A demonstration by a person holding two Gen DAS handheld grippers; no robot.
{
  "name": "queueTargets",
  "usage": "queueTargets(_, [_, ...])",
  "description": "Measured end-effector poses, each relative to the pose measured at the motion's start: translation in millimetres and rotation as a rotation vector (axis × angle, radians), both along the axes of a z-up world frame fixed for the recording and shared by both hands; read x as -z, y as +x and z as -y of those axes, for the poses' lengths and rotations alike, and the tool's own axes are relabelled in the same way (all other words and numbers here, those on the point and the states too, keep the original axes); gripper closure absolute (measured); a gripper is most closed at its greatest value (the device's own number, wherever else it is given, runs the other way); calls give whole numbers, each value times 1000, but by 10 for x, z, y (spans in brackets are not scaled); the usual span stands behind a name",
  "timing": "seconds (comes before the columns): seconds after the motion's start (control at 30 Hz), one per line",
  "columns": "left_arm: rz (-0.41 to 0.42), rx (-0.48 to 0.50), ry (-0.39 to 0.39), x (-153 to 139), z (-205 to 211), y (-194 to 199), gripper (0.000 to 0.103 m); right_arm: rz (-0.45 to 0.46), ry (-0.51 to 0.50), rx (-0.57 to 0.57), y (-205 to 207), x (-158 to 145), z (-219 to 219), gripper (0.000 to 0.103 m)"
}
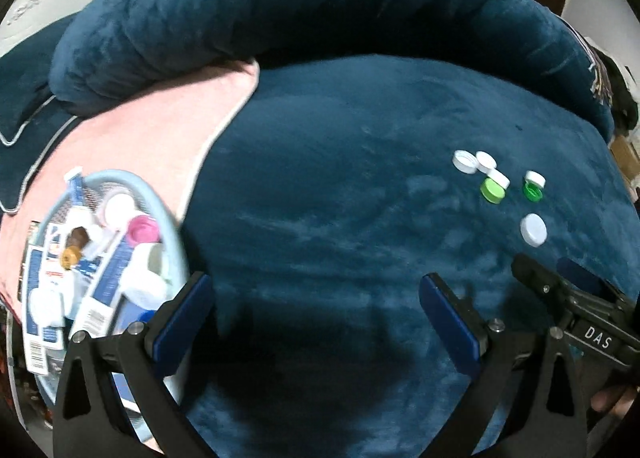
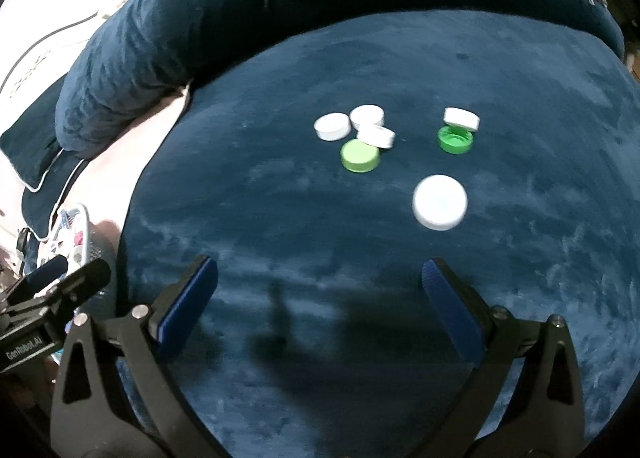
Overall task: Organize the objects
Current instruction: 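Move both grippers back over the remaining caps, then grasp a white cap with the right gripper while the left grasps a green cap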
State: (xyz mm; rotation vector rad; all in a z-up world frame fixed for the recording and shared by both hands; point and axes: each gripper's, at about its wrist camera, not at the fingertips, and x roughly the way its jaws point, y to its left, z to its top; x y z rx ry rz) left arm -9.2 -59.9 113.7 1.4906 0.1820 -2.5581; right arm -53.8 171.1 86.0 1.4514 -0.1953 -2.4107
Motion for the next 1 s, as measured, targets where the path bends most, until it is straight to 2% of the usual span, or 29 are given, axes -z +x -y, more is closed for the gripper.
queueTargets(0.6, [85, 49, 115, 398, -324, -272, 0, 58, -3, 199, -256, 279, -789, 0])
queueTargets(0.73, [96, 44, 138, 467, -341, -331, 0, 32, 28, 193, -337, 296, -774, 0])
queueTargets(0.93, [106, 23, 165, 560, -320, -403, 0, -19, 96, 117, -472, 340, -566, 2])
queueTargets(1.0, [110, 21, 174, 602, -326, -438, 1, -21, 112, 89, -508, 384, -502, 12])
